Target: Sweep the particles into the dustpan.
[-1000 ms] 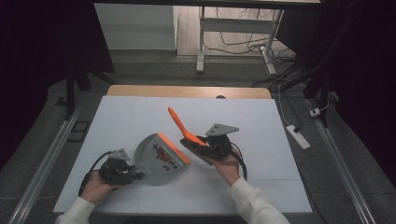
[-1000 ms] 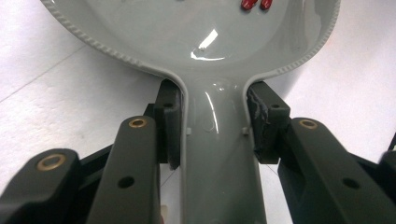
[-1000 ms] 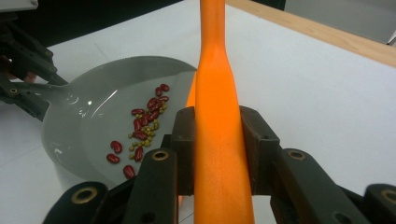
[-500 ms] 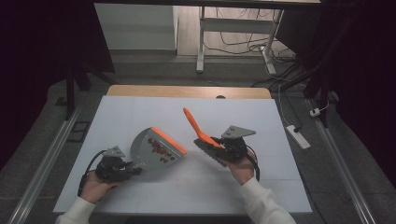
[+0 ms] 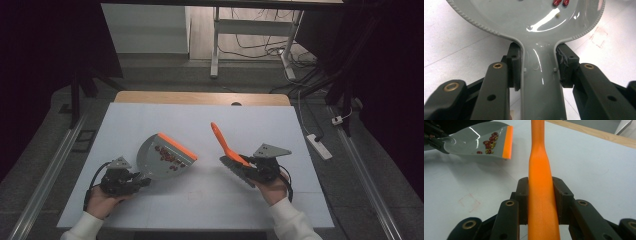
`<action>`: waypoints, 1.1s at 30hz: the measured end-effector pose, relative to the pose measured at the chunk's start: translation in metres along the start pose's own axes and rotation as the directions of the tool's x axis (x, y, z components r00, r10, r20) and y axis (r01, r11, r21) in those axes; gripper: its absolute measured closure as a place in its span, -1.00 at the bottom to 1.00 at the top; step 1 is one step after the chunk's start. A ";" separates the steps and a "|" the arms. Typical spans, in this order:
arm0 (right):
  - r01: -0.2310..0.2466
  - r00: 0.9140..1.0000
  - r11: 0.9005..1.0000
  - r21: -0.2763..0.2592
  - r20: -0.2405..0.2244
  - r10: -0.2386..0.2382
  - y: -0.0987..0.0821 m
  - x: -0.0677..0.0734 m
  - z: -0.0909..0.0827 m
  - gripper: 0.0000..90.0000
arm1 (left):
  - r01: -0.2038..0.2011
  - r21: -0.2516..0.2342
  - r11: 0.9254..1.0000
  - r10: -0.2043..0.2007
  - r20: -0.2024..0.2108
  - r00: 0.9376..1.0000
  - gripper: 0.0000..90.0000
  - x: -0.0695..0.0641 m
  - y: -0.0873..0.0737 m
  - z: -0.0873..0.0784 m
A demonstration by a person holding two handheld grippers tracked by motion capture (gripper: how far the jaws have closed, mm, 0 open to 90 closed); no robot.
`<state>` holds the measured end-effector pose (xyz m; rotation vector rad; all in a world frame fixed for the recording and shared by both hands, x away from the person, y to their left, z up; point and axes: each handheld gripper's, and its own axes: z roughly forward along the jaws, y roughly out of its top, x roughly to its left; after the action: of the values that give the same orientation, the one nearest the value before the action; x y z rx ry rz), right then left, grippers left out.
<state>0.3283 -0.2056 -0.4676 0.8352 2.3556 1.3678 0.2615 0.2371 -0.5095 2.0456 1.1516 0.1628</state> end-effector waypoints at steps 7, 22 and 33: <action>-0.012 1.000 1.000 0.006 0.008 0.012 -0.008 -0.003 -0.010 0.54 | 0.032 -0.032 0.999 -0.033 -0.037 0.999 0.37 0.000 -0.003 -0.006; -0.023 1.000 1.000 0.004 0.007 0.023 -0.017 -0.007 -0.023 0.54 | 0.127 -0.100 0.987 -0.136 -0.088 0.987 0.37 -0.004 -0.010 -0.013; -0.019 1.000 1.000 0.014 0.006 0.019 -0.020 -0.008 -0.024 0.54 | 0.157 -0.104 0.982 -0.169 -0.118 0.979 0.37 -0.004 -0.016 -0.016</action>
<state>0.3153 -0.2351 -0.4730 0.8663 2.3617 1.3554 0.2412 0.2476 -0.5081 1.8710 1.3584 0.2632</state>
